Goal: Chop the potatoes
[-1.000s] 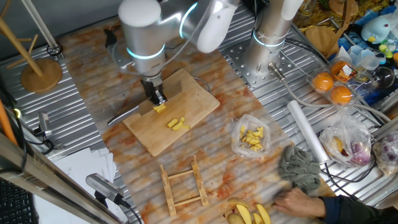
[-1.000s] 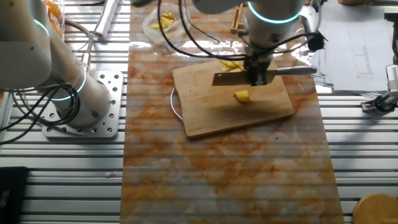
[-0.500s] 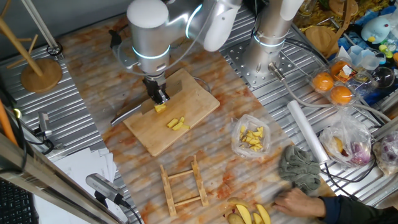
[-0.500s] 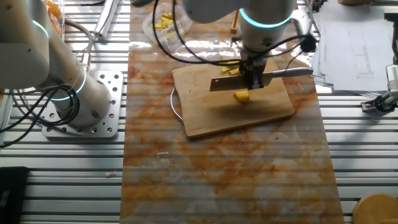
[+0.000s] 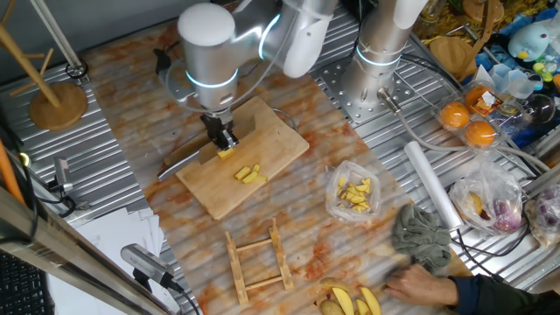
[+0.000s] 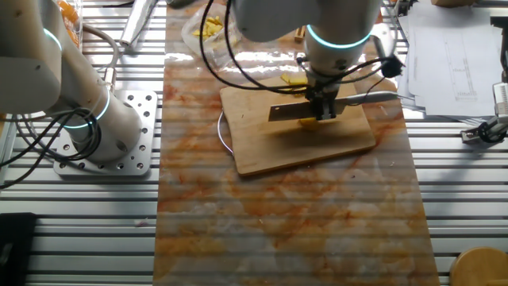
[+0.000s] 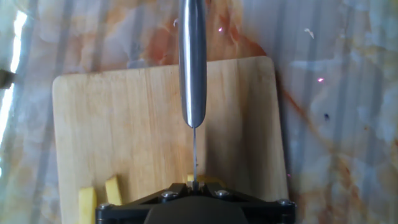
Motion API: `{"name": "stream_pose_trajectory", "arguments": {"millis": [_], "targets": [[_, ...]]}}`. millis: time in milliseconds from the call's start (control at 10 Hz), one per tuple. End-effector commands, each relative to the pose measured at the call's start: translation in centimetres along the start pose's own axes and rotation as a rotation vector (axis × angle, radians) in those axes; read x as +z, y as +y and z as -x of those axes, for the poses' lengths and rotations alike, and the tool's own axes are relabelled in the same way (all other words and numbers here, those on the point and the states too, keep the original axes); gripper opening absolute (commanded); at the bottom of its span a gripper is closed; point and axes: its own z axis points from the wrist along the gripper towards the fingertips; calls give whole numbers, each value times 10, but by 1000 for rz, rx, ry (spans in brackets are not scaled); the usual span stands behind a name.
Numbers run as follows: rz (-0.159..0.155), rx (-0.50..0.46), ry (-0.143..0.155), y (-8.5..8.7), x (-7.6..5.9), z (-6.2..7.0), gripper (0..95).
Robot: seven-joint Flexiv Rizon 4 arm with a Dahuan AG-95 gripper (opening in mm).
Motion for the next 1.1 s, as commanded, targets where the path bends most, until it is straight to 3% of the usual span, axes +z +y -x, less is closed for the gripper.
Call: {"name": "stream_pose_trajectory", "arguments": {"millis": [100, 500, 600, 1100], "targets": [[4, -4, -1, 0, 4, 1, 0], [-11, -6, -7, 2, 16, 3, 0], [-35, -15, -5, 1, 19, 4, 0], [-20, -18, -19, -2, 33, 5, 0]]}}
